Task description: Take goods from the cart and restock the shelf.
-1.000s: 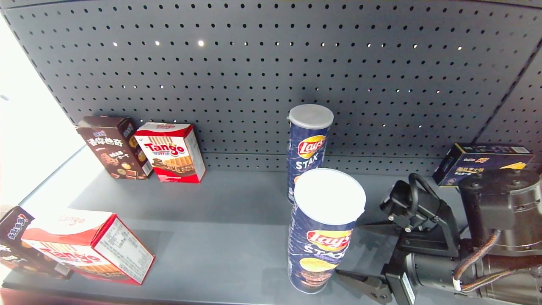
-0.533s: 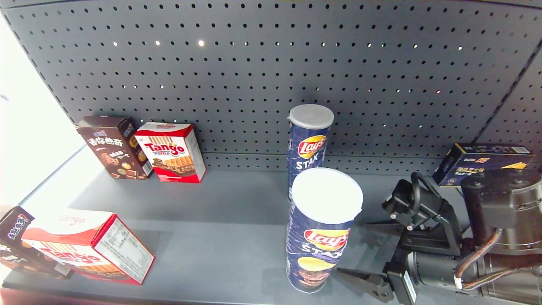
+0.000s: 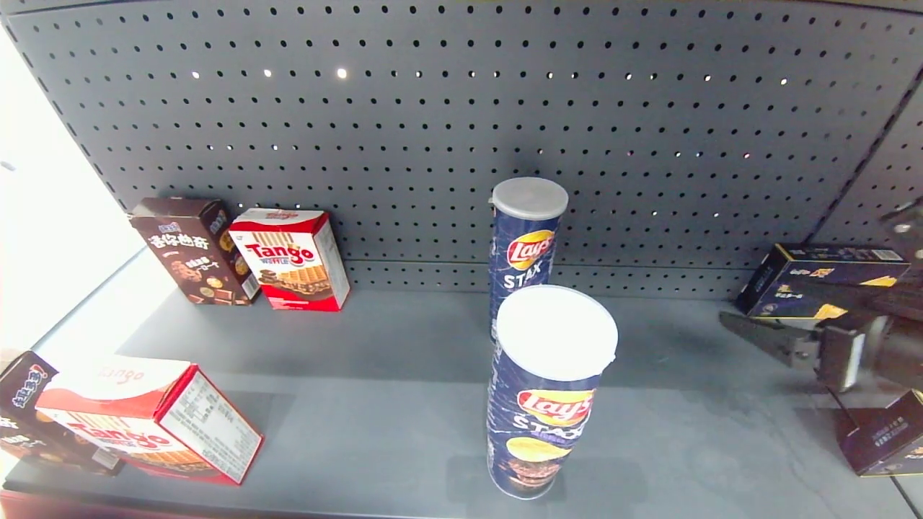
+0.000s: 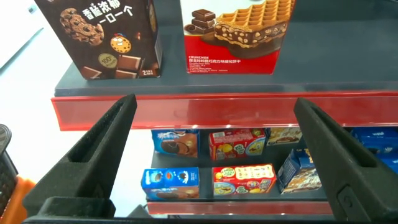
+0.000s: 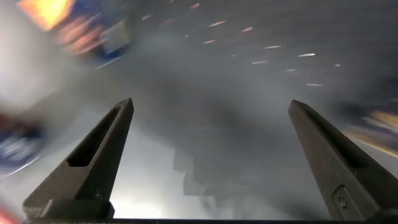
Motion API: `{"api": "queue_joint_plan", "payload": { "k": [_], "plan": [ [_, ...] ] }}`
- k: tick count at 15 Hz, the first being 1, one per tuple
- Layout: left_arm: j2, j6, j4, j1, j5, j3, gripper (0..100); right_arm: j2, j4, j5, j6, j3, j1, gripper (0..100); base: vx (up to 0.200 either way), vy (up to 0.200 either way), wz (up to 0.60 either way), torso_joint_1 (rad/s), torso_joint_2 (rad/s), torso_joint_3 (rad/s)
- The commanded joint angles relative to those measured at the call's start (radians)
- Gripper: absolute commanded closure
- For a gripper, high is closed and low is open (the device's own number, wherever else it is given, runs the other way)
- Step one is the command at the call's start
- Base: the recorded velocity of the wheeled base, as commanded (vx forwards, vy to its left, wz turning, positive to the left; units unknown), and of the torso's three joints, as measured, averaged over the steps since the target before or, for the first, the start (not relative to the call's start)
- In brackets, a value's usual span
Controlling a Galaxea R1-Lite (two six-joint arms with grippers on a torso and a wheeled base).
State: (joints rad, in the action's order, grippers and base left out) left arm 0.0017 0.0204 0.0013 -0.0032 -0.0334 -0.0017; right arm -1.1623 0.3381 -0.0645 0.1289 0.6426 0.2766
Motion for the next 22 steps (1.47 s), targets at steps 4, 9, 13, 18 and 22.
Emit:
{"api": "queue_joint_plan", "payload": {
  "k": [4,9,13,18,22],
  "plan": [
    [0.001,0.001,0.0,0.0,-0.002,0.0,0,0.581,-0.016,0.052,0.017,-0.297,-0.175,0,0.0,0.0,0.0,0.0,0.0,0.0],
    [0.001,0.001,0.0,0.0,0.0,0.0,0,1.007,-0.271,0.049,-0.006,-0.44,-0.174,0,0.0,0.0,0.0,0.0,0.0,0.0],
    [0.001,0.001,-0.001,0.0,0.0,0.0,0,1.069,-0.211,0.117,-0.106,-0.643,-0.174,0,0.0,0.0,0.0,0.0,0.0,0.0],
    [0.001,0.0,-0.001,0.0,0.001,0.0,0,1.063,-0.318,0.074,-0.167,-0.626,-0.277,0,0.0,0.0,0.0,0.0,0.0,0.0],
    [0.001,-0.002,-0.001,0.0,0.0,0.0,0,1.069,-0.335,0.118,-0.129,-0.643,-0.346,0,0.0,0.0,0.0,0.0,0.0,0.0]
  ]
}}
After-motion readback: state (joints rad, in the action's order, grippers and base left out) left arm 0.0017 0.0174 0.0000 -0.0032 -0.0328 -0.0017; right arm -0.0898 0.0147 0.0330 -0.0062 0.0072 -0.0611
